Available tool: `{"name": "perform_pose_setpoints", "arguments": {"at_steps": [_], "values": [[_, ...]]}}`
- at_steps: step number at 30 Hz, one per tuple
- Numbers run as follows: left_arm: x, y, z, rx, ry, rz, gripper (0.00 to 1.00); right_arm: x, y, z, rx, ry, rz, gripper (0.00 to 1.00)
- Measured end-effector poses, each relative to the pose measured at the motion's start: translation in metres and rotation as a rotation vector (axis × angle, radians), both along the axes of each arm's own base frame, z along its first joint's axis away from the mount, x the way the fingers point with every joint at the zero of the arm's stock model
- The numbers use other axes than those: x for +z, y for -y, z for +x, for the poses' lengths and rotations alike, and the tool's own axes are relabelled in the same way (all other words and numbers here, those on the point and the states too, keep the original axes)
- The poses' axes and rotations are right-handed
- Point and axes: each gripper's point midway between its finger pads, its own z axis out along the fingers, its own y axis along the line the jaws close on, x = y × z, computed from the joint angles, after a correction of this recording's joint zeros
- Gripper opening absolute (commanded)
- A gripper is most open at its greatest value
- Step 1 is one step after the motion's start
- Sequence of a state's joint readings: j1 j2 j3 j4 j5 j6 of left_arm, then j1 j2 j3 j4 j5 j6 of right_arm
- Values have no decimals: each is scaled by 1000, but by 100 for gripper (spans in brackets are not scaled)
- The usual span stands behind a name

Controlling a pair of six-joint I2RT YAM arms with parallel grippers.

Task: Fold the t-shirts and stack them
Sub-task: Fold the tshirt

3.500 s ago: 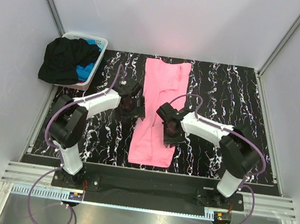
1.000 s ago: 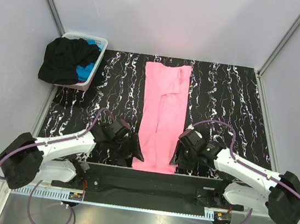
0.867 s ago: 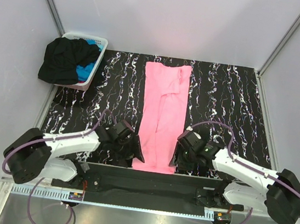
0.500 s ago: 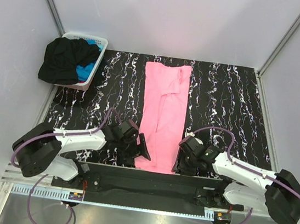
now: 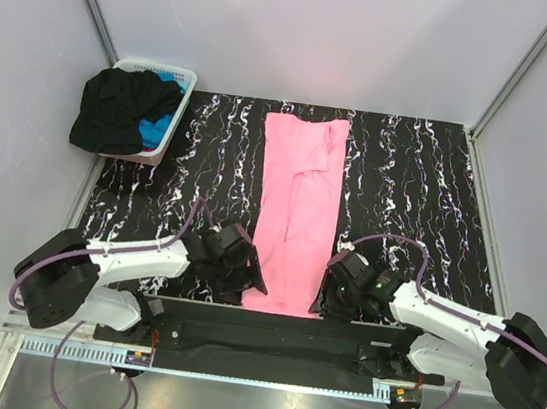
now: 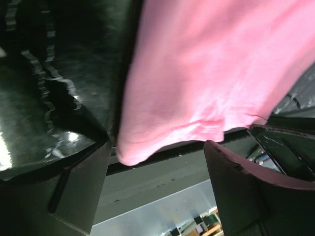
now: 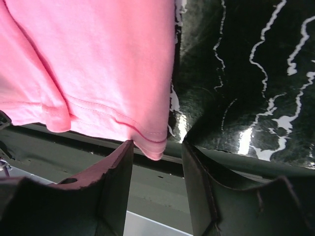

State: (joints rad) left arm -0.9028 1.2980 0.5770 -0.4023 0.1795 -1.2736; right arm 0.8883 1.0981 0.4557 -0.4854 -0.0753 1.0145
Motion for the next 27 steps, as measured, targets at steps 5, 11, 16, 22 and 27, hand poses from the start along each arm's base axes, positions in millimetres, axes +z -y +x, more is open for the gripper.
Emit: {"name": "perform_pose_setpoints", "arguments": {"at_steps": [5, 11, 16, 22, 27], "values": [[-2, -8, -1, 32, -7, 39, 84, 0, -7, 1, 7, -16, 11, 51], [-4, -9, -1, 31, -14, 62, 73, 0, -15, 6, -2, -11, 33, 50], [-7, -12, -2, 29, -20, 81, 63, 0, -20, 10, -9, 0, 45, 50], [-9, -13, -2, 14, -3, 95, 44, 0, -25, 14, -13, 2, 52, 49], [-13, -13, 0, -3, 7, 106, 30, 0, -26, 15, -15, 4, 54, 48]]}}
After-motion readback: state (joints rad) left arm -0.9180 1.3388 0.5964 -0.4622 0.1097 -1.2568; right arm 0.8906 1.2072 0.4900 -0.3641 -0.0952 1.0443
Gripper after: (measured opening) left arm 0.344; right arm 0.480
